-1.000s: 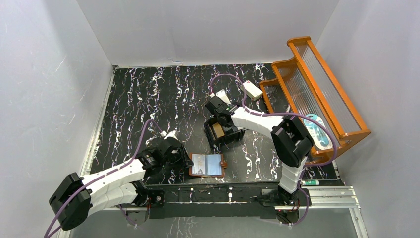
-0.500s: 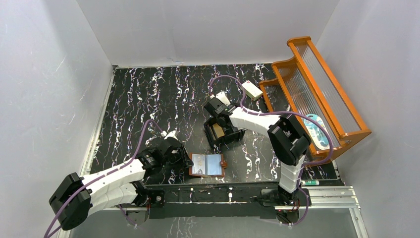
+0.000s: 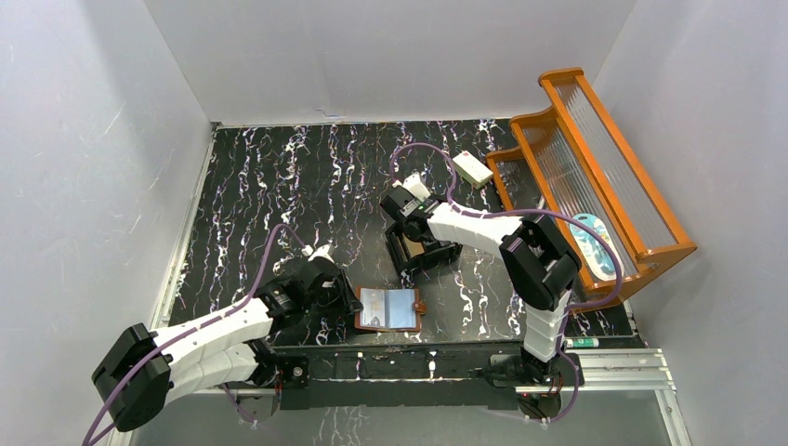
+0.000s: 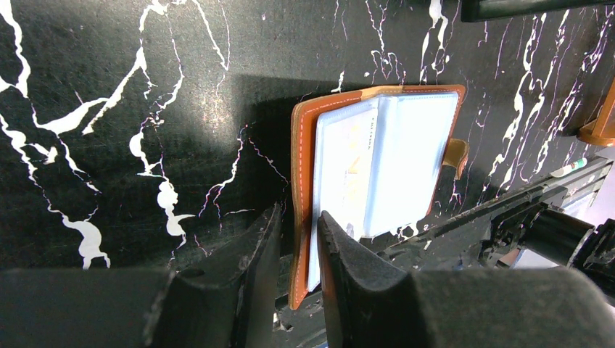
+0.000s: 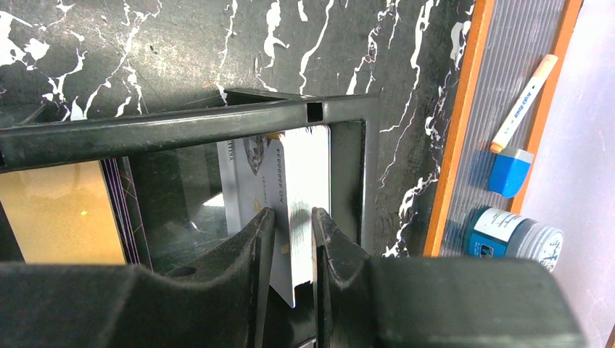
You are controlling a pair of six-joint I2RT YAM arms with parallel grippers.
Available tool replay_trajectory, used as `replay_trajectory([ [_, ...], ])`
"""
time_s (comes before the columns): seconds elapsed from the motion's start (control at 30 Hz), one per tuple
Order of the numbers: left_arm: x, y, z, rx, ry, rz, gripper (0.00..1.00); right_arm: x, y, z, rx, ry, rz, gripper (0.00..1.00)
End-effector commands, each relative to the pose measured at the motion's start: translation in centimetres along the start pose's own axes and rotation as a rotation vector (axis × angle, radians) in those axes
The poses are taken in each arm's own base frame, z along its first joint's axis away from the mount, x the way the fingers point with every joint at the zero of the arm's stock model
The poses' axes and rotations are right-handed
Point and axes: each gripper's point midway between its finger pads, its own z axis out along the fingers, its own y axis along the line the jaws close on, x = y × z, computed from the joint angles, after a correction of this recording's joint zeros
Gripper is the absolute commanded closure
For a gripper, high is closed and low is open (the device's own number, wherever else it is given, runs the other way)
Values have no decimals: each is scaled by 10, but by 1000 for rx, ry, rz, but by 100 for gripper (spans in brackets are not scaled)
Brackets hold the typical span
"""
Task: Put the credit cards into the card holder
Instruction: Pick up the credit card from the storage box.
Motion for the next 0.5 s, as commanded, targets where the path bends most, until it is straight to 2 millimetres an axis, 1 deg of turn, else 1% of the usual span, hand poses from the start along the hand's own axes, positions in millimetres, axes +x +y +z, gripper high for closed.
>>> replay_trajectory([
  [0.0, -3, -5, -2, 17, -9, -5, 76, -24, -18, -17, 31, -63, 53, 68],
  [0.27, -3, -4, -3, 20, -12, -7, 76, -29, -18, -21, 13, -72, 63, 73],
  [0.47, -3, -4, -3, 21, -11, -5, 76, -33, -16, -24, -13, -82, 73, 79],
])
